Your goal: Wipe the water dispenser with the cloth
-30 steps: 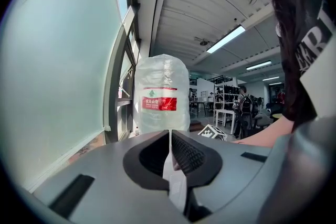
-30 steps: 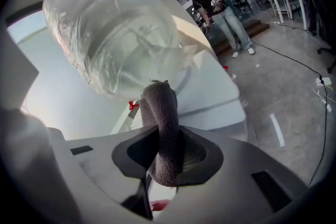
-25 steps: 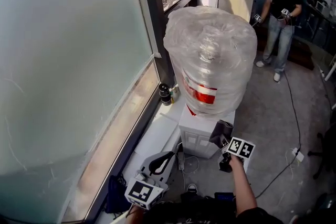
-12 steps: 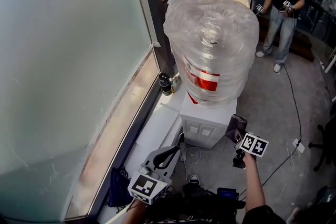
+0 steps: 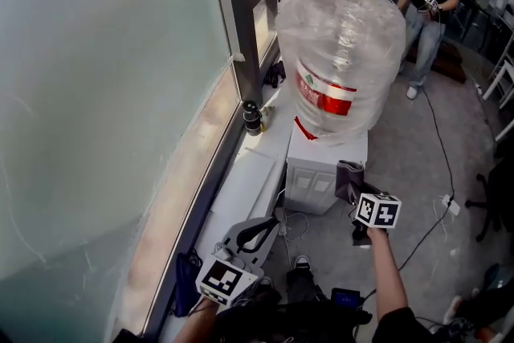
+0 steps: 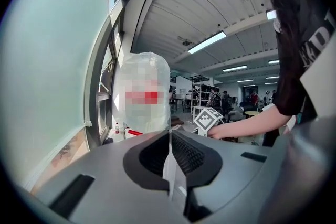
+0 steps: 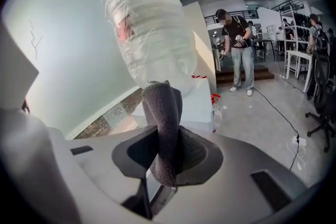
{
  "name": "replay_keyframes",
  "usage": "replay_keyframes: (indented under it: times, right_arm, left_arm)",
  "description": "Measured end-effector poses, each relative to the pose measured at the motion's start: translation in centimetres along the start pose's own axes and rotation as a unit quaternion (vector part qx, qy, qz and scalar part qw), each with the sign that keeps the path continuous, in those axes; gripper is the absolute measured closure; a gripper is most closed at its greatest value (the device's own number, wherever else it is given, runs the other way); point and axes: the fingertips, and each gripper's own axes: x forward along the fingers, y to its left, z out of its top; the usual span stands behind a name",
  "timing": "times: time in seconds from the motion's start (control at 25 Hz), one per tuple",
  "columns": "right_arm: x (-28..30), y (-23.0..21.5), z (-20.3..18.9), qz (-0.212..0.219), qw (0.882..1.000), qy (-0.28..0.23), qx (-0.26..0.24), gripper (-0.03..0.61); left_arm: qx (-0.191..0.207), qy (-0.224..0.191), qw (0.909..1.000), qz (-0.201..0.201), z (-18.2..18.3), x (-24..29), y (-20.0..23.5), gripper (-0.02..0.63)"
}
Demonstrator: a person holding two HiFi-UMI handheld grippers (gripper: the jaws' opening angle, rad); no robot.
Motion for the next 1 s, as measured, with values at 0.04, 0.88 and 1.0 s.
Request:
replay_keyframes:
  times: [0.04,0.88,1.0]
  right_arm:
    - [0.2,1.0,0.1,-0.003,1.000,-0.001,-0.013,0.477]
    - [10.5,8.5,-0.6,-0.086,0.945,-0.014,-0.314,0.477]
    - [12.3,8.3,-2.4,-0.078,0.936,-0.004,-0.342,0.477]
  left_arm:
    - [0.002,0.001,1.0000,-0.008,-0.5,-0.6,0.1,0.586]
    - [-0.063,-0.012,0.9979,0.007,-10.5,-3.0,4.4,0.586]
    - [-0.077,-0.018,0.9965,0.028,-11.7,-2.4,5.0,0.586]
